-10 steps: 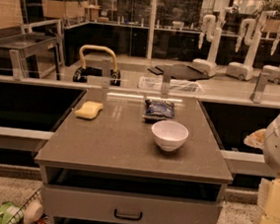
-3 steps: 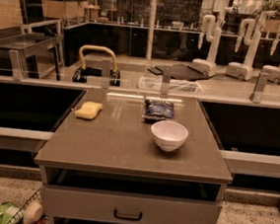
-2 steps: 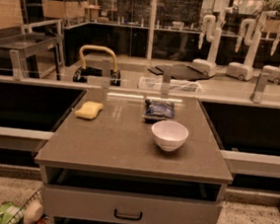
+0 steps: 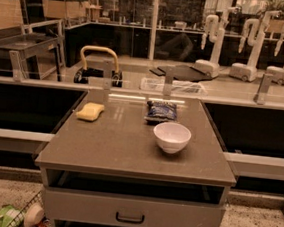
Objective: Pick green can from bottom drawer and place on counter
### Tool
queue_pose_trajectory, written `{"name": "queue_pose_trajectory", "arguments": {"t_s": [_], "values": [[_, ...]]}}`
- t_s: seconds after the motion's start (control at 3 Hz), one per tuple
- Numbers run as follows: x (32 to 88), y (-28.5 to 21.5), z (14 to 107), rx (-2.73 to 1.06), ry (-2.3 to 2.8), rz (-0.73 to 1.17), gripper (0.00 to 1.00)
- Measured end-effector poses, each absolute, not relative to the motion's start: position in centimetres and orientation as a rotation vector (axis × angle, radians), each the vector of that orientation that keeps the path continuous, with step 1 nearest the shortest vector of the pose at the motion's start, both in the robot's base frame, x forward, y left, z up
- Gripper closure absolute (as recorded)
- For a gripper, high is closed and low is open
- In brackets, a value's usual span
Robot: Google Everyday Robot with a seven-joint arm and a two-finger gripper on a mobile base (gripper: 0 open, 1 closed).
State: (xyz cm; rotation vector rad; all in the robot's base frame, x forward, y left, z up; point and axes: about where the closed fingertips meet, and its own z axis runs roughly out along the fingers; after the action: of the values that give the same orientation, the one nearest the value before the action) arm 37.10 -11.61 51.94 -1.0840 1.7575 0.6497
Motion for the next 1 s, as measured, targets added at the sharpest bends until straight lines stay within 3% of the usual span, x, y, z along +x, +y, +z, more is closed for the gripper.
{"name": "queue_pose_trajectory", "arguments": {"t_s": [0.67,1.0], "values": [[39.0,-5.8,39.1,-0.987,1.813,0.690,0.00],[38.4,-4.4,37.4,-0.956,1.825,0.734,0.00]]}}
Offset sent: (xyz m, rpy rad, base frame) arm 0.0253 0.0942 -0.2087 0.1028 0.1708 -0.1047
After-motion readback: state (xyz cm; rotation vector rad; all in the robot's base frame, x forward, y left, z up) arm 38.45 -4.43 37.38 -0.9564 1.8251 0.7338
